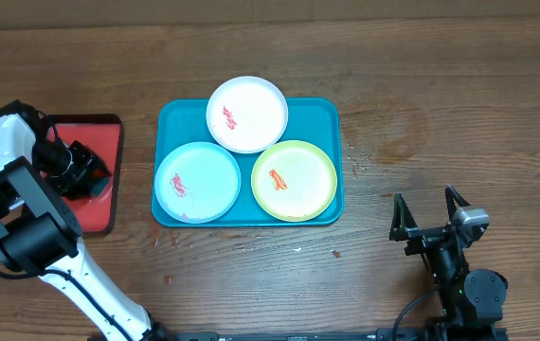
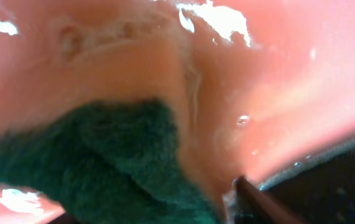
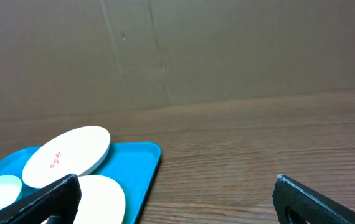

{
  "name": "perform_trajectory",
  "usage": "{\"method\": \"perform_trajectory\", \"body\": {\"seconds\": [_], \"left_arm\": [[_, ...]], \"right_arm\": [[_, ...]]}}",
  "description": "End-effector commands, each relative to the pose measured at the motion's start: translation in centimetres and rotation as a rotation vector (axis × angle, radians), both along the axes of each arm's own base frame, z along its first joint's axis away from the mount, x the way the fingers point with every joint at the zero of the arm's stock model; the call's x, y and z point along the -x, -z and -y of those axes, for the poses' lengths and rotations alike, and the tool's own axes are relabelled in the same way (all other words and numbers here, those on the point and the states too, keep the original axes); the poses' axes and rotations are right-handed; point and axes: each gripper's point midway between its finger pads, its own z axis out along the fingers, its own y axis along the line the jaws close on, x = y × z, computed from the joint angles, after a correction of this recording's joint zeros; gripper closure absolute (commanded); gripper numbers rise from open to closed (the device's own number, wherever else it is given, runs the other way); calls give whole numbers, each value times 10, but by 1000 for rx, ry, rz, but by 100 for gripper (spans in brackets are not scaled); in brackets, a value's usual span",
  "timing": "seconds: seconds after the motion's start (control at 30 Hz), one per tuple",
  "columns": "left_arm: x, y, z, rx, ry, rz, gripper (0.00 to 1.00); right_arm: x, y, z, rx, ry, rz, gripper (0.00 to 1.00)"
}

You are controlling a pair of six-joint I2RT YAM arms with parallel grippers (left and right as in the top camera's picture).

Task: Clean dirty plates on tray and stack at the side
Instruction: 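Grasp the green-orange sponge with the left gripper and dip it in water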

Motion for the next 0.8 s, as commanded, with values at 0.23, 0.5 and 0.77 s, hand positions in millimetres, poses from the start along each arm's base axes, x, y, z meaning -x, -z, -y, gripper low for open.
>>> {"method": "perform_trajectory", "body": {"seconds": [0.23, 0.5, 0.77], "left_arm": [[-10, 15, -8, -18, -35, 25, 94], [-15, 19, -23, -97, -59, 29, 0], [-14, 20, -29, -132, -55, 20, 48]], "right_arm": [[0, 2, 1, 3, 5, 4, 0], [0, 2, 1, 3, 5, 4, 0], [0, 2, 1, 3, 5, 4, 0]]}}
